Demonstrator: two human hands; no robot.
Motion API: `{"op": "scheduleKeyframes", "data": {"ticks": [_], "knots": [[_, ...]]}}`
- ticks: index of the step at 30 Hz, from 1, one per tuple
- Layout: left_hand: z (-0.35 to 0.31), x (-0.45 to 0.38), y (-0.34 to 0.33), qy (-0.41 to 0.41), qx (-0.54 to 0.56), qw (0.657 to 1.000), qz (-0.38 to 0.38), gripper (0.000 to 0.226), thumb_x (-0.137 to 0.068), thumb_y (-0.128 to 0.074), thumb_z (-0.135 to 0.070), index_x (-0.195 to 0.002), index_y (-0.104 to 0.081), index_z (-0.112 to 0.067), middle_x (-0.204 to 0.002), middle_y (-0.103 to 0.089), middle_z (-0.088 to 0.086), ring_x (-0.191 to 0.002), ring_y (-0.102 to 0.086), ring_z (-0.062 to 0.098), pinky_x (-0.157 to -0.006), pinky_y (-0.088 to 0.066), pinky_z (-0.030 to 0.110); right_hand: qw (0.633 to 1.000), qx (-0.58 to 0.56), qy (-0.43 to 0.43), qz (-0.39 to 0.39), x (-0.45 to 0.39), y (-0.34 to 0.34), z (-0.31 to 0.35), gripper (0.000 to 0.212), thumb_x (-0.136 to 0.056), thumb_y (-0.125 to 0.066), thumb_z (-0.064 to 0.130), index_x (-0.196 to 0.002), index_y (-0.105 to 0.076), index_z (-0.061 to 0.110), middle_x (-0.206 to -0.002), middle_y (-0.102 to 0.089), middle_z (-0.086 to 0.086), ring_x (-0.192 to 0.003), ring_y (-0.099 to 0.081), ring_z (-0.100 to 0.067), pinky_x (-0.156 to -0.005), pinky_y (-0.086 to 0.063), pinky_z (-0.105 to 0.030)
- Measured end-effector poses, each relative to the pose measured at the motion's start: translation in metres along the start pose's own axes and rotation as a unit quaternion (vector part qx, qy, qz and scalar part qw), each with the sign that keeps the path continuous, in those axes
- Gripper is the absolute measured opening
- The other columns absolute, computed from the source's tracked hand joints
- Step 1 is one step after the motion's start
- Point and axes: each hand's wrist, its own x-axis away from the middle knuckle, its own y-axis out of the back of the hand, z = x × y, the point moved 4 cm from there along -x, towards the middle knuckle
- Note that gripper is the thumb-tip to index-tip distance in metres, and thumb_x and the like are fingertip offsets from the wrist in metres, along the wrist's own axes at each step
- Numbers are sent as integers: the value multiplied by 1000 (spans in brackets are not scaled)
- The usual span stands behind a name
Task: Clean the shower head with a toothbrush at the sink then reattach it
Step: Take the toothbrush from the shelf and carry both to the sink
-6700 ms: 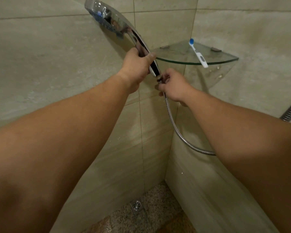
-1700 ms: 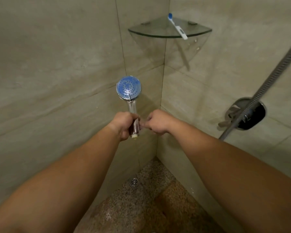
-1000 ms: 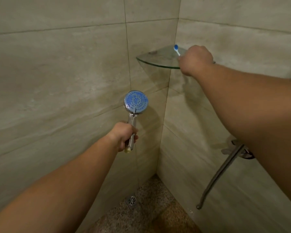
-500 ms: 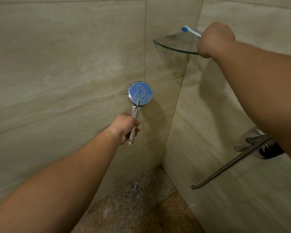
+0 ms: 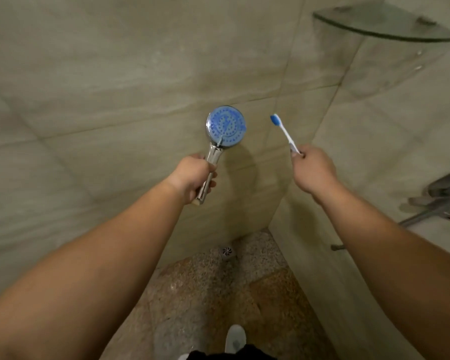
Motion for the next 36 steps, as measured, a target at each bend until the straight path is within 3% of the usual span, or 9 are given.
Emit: {"op": "scheduleKeyframes", "data": {"ticks": [6,11,19,24,28,32,36], "knots": [[47,25,65,33,35,997,-54,13,-101,-50,-5,-98,-54,-17,-84,-59,10,-60,-56,22,-55,-41,28,995,-51,31,75,31,-70,29,30,-99,-46,32,-119,-65,21,-89,-66,-8,-79,-58,-28,-61,-36,-27],[73,48,118,43,63,988,-132,16,-98,-52,-1,-97,-56,-17,-82,-58,10,-59,-54,22,-54,-40,26,978,-107,81,160,36,-136,75,26,-98,-48,26,-115,-66,18,-79,-58,-1,-72,-54,-24,-67,-43,-32],[112,90,175,66,94,953,-280,18,-96,-55,-1,-109,-61,-12,-90,-58,12,-60,-54,22,-55,-39,27,927,-122,199,294,53,-206,154,18,-97,-48,29,-101,-65,24,-70,-60,1,-64,-54,-23,-61,-43,-31],[140,129,189,86,137,916,-368,20,-98,-57,-3,-117,-62,-8,-87,-59,11,-60,-55,20,-55,-41,27,877,-124,274,376,79,-240,199,17,-96,-48,27,-95,-64,23,-65,-56,1,-60,-50,-22,-58,-40,-32],[166,172,191,101,177,880,-429,15,-97,-58,-4,-111,-62,-9,-87,-60,11,-60,-55,20,-54,-41,27,837,-128,315,429,120,-264,233,18,-96,-49,26,-100,-66,24,-71,-60,-1,-65,-53,-22,-63,-43,-34],[189,217,194,108,219,844,-478,11,-98,-58,-3,-104,-60,-12,-84,-59,11,-58,-55,21,-53,-40,26,801,-138,332,478,174,-280,253,16,-93,-49,30,-89,-63,24,-71,-63,-6,-65,-55,-26,-62,-50,-43],[217,261,198,117,269,806,-513,12,-99,-55,-1,-102,-56,-13,-84,-57,12,-59,-56,21,-51,-41,25,762,-142,359,521,224,-288,270,17,-91,-46,30,-83,-60,25,-71,-62,-7,-62,-52,-24,-59,-43,-37]]}}
